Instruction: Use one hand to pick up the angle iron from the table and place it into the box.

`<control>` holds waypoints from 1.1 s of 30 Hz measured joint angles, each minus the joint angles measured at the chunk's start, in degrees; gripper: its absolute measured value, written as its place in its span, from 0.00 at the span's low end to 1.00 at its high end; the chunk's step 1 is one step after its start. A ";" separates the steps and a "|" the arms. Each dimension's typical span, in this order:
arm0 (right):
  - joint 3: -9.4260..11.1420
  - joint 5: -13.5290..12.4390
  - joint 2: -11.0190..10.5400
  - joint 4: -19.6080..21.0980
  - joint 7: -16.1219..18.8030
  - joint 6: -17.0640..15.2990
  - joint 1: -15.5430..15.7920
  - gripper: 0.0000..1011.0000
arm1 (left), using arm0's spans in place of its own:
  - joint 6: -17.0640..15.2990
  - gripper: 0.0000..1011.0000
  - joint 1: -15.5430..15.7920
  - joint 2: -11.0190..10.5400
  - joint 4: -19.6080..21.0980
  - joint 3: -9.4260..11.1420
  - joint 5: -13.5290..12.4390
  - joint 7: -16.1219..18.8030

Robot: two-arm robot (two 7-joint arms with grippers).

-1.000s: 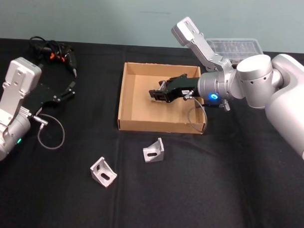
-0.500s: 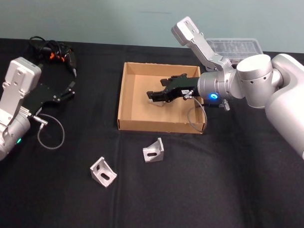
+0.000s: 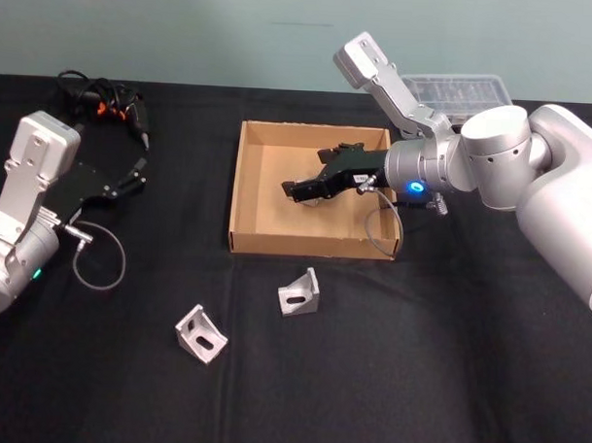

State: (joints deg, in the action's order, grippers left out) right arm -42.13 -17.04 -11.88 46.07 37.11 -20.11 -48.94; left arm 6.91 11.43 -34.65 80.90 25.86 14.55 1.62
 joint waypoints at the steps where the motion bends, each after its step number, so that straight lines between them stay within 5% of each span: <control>1: 0.13 -0.03 -0.11 0.28 -0.01 0.07 0.11 0.99 | 0.00 1.00 0.01 0.00 0.00 0.00 0.00 0.00; 7: 2.52 -1.22 -3.15 7.11 1.41 2.64 3.25 0.99 | 0.00 1.00 0.00 0.00 0.00 0.00 -0.01 0.00; 12: 5.20 -5.08 -9.23 19.63 5.67 5.80 8.56 0.99 | 0.00 1.00 0.00 0.00 0.00 0.00 -0.01 0.00; 17: 6.35 -7.46 -13.35 26.60 7.73 7.05 12.10 0.99 | 0.00 1.00 0.00 0.00 0.00 0.00 0.00 0.00; 22: 6.98 -9.65 -20.57 36.70 10.96 10.64 18.11 0.99 | 0.00 1.00 0.00 0.00 0.00 0.00 0.00 0.00; 26: 6.76 -10.12 -24.19 40.53 12.38 13.08 21.24 0.99 | 0.00 1.00 0.00 0.00 0.00 0.00 0.00 0.00; 33: 4.74 -9.46 -27.38 42.54 13.41 15.94 24.10 0.99 | 0.00 1.00 0.00 0.00 0.00 0.00 -0.01 0.00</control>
State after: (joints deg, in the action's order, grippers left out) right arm -37.40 -26.50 -39.26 88.61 50.51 -4.17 -24.84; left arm 6.91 11.43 -34.65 80.90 25.86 14.54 1.62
